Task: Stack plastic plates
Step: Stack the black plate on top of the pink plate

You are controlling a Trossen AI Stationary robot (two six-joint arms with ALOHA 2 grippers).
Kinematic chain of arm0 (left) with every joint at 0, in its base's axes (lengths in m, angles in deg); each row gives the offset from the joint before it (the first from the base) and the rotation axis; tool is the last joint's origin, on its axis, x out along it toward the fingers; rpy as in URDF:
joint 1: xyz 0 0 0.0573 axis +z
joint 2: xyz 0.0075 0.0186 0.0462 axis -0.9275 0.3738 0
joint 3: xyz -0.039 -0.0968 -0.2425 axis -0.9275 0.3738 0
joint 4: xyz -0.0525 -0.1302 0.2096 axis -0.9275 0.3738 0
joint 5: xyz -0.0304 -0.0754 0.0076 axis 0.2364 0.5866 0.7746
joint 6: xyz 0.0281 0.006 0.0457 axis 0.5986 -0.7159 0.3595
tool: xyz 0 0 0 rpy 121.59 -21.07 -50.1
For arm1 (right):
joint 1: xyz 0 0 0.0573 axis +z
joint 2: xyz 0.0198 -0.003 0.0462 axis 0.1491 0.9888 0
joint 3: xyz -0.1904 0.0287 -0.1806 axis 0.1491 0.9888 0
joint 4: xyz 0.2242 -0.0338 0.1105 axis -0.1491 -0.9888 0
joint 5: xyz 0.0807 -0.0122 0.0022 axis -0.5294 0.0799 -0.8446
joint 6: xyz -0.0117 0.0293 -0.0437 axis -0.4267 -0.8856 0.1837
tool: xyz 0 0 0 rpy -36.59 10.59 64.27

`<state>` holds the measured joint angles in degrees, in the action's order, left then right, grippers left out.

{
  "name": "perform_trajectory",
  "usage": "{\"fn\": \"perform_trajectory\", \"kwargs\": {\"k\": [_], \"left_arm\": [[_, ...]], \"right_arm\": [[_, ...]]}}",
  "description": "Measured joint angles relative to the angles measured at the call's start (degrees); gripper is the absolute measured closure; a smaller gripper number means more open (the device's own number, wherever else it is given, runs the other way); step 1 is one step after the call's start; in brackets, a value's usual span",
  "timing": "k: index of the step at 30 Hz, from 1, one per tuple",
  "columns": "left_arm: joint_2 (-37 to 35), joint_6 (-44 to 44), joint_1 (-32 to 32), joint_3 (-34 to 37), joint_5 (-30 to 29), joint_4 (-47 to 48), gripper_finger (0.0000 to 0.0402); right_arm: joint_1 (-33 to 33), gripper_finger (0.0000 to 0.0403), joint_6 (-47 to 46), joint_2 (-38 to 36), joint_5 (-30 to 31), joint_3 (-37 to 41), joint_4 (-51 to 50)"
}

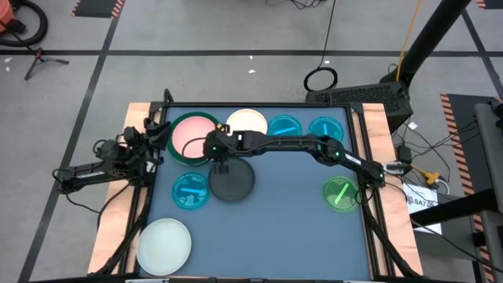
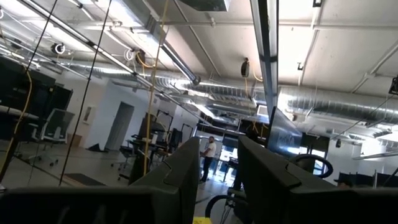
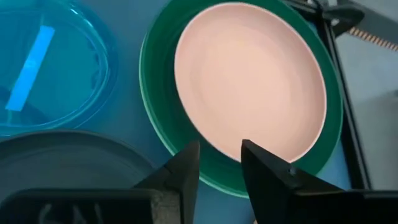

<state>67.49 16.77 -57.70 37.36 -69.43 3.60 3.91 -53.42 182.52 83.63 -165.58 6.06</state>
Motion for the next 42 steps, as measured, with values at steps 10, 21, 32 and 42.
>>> {"fn": "perform_trajectory", "kwargs": {"k": [10, 21, 32, 42], "left_arm": [[0.0, 0.0, 0.0, 0.0, 0.0, 0.6, 0.0286], [0.0, -0.3, 0.0, 0.0, 0.0, 1.7, 0.0286], [0.0, -1.5, 0.0, 0.0, 0.1, 2.1, 0.0286], [0.0, -3.5, 0.0, 0.0, 0.7, 3.3, 0.0286]], "right_arm": [[1.4, 0.0295, -11.0, -2.2, -0.3, 0.0, -8.5], [3.0, 0.0281, -37.8, -4.1, -10.5, 0.0, -32.2], [5.8, 0.0242, -41.5, -4.1, 2.4, 0.1, -38.5], [7.1, 0.0238, -36.9, -4.1, 7.3, 0.0, -38.6]]}}
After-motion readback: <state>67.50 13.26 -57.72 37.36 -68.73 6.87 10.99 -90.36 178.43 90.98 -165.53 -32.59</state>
